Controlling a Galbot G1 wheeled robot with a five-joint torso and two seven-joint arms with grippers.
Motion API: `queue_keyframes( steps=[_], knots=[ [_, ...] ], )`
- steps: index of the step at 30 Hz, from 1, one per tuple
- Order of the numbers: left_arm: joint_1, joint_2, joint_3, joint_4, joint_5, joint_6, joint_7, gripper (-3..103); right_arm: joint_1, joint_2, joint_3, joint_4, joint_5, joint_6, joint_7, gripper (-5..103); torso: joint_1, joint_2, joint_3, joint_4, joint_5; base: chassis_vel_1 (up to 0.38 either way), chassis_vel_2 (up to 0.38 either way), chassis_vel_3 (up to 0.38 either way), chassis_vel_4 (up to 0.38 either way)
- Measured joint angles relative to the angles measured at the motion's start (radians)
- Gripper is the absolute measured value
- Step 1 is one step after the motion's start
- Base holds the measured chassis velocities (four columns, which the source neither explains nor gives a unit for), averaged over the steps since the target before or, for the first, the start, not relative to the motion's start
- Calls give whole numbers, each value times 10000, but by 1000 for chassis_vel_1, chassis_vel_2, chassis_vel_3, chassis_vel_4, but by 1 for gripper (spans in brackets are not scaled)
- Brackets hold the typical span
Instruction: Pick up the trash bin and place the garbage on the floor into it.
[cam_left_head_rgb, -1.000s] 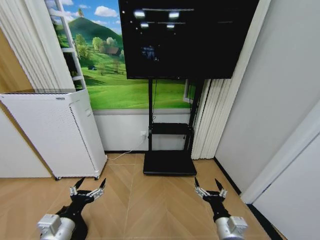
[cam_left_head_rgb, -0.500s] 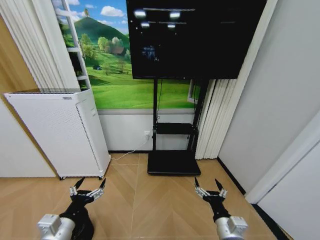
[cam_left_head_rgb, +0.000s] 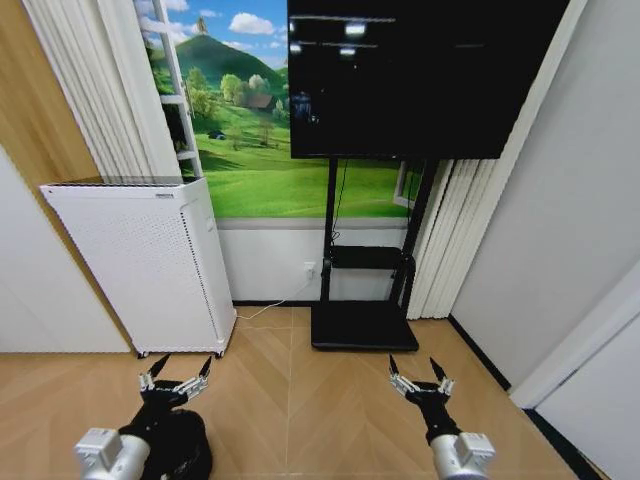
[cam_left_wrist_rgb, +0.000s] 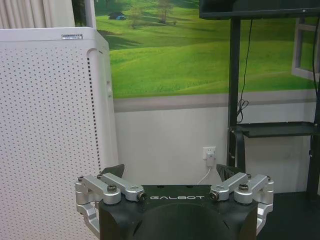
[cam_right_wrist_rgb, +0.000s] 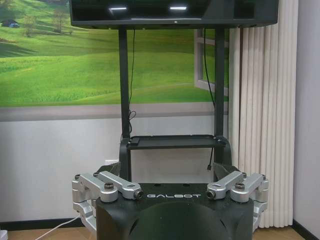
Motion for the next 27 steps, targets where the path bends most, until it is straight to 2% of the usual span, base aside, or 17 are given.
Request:
queue_keyframes(
  steps=[27],
  knots=[
    [0,-1,1,1,1,0,4,100,0,0,0,0,0,0,4,100,-1,-1,0,-1,-4,32,36,-37,-36]
  ],
)
